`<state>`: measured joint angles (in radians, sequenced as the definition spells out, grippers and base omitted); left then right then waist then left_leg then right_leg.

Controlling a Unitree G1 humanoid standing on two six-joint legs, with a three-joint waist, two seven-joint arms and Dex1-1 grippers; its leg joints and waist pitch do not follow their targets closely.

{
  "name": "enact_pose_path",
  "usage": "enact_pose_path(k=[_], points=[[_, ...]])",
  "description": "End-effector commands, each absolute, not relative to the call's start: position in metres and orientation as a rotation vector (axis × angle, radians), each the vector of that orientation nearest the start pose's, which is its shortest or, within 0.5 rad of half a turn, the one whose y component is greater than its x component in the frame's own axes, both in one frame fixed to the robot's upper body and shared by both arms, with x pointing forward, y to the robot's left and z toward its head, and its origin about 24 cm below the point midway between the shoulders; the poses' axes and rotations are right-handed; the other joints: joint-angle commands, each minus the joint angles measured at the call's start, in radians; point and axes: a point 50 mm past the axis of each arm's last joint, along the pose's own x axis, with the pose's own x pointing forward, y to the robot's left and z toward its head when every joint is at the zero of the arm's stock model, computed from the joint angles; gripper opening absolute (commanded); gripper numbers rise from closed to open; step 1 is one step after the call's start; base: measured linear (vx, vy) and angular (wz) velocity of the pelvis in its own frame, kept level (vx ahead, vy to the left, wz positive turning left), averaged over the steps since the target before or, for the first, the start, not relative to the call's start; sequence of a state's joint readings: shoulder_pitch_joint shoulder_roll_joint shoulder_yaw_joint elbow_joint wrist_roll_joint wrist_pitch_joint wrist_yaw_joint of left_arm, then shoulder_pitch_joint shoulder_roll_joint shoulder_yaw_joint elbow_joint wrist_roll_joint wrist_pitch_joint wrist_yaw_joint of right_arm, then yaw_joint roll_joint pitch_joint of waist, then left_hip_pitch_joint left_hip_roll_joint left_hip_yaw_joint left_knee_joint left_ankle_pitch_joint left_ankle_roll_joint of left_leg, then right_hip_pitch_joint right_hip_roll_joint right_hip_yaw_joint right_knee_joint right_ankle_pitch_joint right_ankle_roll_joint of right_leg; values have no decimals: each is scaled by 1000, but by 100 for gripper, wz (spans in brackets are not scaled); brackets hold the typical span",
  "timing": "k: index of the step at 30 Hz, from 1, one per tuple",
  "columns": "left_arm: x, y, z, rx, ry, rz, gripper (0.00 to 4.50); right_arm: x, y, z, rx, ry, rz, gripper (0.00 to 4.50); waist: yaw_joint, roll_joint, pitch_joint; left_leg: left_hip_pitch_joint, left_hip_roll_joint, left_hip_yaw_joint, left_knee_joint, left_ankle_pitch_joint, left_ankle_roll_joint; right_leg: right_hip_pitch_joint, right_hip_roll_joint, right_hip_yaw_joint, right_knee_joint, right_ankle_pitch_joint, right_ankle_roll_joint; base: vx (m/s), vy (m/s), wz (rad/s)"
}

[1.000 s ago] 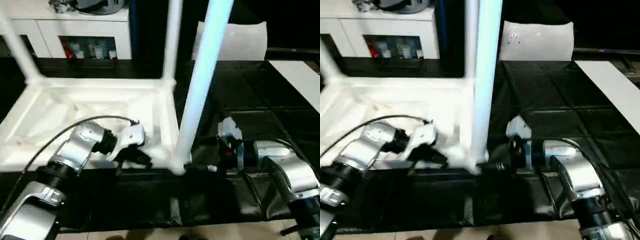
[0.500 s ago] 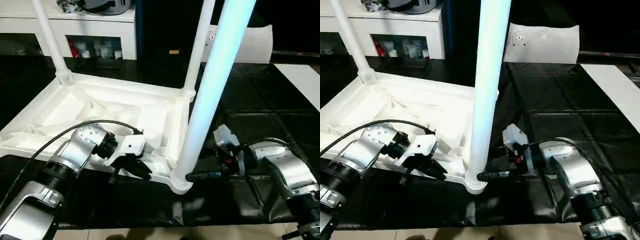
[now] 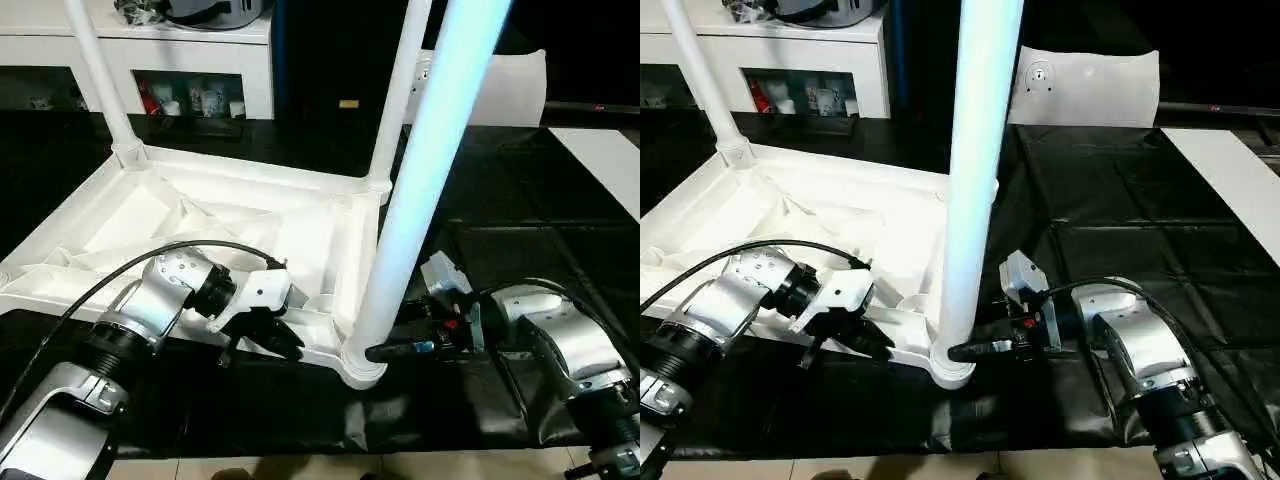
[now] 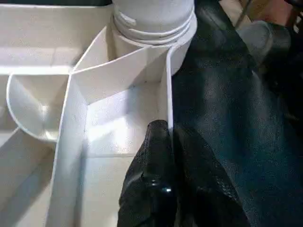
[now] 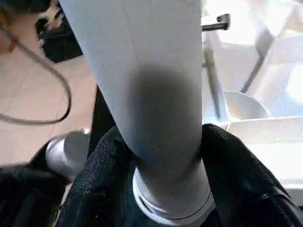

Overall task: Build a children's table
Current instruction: Rotate leg to tighten

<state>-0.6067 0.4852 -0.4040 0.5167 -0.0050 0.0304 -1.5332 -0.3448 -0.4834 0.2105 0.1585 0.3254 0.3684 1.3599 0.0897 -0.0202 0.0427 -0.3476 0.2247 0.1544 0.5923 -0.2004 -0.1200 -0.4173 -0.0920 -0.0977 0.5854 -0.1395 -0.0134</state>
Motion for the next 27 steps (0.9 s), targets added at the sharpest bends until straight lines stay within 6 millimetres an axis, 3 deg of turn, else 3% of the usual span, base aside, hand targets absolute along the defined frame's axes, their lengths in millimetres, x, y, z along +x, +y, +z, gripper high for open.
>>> enact_pose_path(k=[1, 3, 4, 5, 6, 7, 9, 10, 13, 18, 20, 22, 25, 27], points=[[306, 131, 71, 528, 498, -1655, 0, 268, -141, 75, 4, 334, 1471, 193, -8, -4, -62, -1, -2, 21, -70, -196, 37, 63, -37, 40, -66, -377, -159, 0, 0, 0], [311, 126, 72, 491, 485, -1592, 0, 272, -137, 72, -18, 327, 1382, 193, -11, 3, -61, -1, -3, 20, -71, -203, 28, 61, -37, 39, -70, -409, -143, 0, 0, 0], [316, 118, 73, 439, 480, -1509, 0, 280, -130, 66, -44, 323, 1228, 193, -16, -2, -59, -2, -7, 21, -70, -212, 17, 59, -37, 37, -77, -463, -115, 0, 0, 0], [319, 114, 73, 418, 479, -1472, 0, 284, -127, 64, -40, 327, 1162, 193, -17, 0, -57, -1, -9, 20, -69, -216, 14, 57, -36, 34, -81, -487, -108, 0, 0, 0], [321, 109, 73, 399, 475, -1428, 0, 288, -122, 64, -26, 325, 1096, 192, -24, -5, -57, -4, -13, 17, -68, -223, 4, 59, -37, 28, -86, -535, -81, 0, 0, 0], [324, 105, 72, 384, 474, -1390, 0, 292, -118, 64, -13, 322, 1044, 190, -34, -2, -57, -5, -15, 14, -67, -231, -3, 58, -37, 24, -89, -564, -65, 0, 0, 0], [326, 100, 71, 362, 473, -1344, 0, 296, -113, 64, -2, 320, 989, 189, -49, -2, -57, -9, -17, 13, -66, -242, -2, 58, -33, 20, -93, -573, -56, 0, 0, 0], [331, 93, 70, 328, 473, -1266, 0, 303, -104, 64, 15, 324, 899, 189, -61, -2, -61, -11, -15, 11, -66, -242, 8, 60, -34, 21, -93, -547, -61, 0, 0, 0], [339, 83, 70, 286, 461, -1152, 0, 312, -93, 63, 46, 343, 770, 188, -71, 1, -64, -11, -16, 13, -64, -223, 20, 57, -32, 24, -86, -484, -91, 0, 0, 0], [352, 66, 78, 230, 431, -963, 0, 329, -76, 60, 109, 378, 541, 188, -76, 4, -67, -9, -14, 14, -67, -193, 27, 59, -33, 31, -79, -397, -131, 0, 0, 0], [354, 64, 80, 230, 424, -946, 0, 330, -73, 62, 118, 365, 532, 258, -75, 5, -71, -10, -12, 14, -66, -163, 32, 62, -33, 34, -71, -321, -153, 0, 0, 0], [354, 61, 81, 229, 415, -941, 0, 329, -70, 64, 98, 352, 544, 264, -72, 8, -73, -11, -12, 17, -65, -111, 51, 68, -32, 38, -57, -204, -192, 0, 0, 0], [351, 60, 80, 249, 410, -977, 0, 326, -73, 67, 100, 314, 561, 294, -69, 11, -75, -10, -12, 18, -63, -76, 66, 73, -32, 40, -50, -144, -215, 0, 0, 0], [347, 66, 78, 274, 414, -1021, 0, 321, -87, 69, 90, 282, 591, 307, -62, 11, -74, -8, -11, 19, -64, -74, 79, 77, -33, 41, -50, -122, -224, 0, 0, 0]])
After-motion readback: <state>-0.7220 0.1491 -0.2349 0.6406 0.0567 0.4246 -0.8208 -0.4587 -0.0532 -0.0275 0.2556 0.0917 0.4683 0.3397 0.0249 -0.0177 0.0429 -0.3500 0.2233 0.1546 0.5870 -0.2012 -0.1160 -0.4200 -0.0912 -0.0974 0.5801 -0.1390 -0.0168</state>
